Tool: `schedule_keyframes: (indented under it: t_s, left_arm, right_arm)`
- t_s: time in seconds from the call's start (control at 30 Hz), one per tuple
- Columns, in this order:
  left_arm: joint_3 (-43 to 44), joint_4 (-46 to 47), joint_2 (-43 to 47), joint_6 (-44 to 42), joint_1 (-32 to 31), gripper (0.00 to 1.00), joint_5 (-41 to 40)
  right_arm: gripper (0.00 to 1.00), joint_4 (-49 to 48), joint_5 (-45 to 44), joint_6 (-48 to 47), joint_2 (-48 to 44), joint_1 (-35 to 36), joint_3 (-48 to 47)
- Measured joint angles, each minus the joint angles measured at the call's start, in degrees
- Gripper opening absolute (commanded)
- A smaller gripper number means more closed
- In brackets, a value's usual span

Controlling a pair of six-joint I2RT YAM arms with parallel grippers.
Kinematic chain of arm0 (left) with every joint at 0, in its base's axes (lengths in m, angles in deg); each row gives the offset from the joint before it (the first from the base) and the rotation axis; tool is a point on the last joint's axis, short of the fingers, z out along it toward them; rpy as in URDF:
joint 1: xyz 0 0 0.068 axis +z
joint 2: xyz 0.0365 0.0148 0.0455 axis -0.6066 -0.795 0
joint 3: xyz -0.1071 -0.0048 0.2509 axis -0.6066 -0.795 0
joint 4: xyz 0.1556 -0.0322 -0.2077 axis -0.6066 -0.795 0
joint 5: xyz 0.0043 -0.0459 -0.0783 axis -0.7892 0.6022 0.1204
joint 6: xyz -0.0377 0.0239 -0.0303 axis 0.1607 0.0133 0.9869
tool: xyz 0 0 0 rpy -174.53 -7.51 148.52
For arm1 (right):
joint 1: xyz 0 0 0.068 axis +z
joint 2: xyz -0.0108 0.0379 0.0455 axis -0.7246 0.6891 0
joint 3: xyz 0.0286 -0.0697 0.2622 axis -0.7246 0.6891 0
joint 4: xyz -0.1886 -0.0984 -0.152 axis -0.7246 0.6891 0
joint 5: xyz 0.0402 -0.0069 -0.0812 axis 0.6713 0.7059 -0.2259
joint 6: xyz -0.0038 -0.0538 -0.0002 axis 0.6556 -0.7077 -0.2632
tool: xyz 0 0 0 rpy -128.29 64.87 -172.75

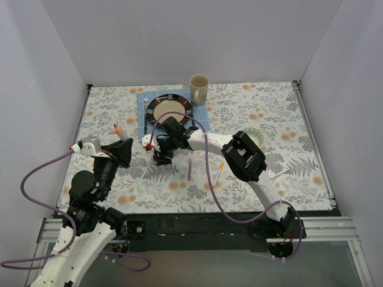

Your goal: Insert the pens into the pen caps

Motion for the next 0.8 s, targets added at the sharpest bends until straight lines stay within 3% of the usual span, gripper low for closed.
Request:
schedule_keyframes:
  t_s: [0.5,0.6,0.8]
  left_arm:
    - [0.0,0.0,0.3,0.0,0.0,0.0,-0.3]
    - [0.0,0.0,0.4,0.0,0.0,0.0,-0.3]
    - [0.0,0.0,0.4,0.0,0.0,0.0,-0.3]
  right_arm:
    - [0.48,4.2,-1.1,6.7,3.4,0.4,-5.9]
    - [0.4,3.8,-2.6,7.8,3.4,1.1,-5.9]
    - [0.1,-1.3,-10.6,9.5,1.0,3.5,-1.7]
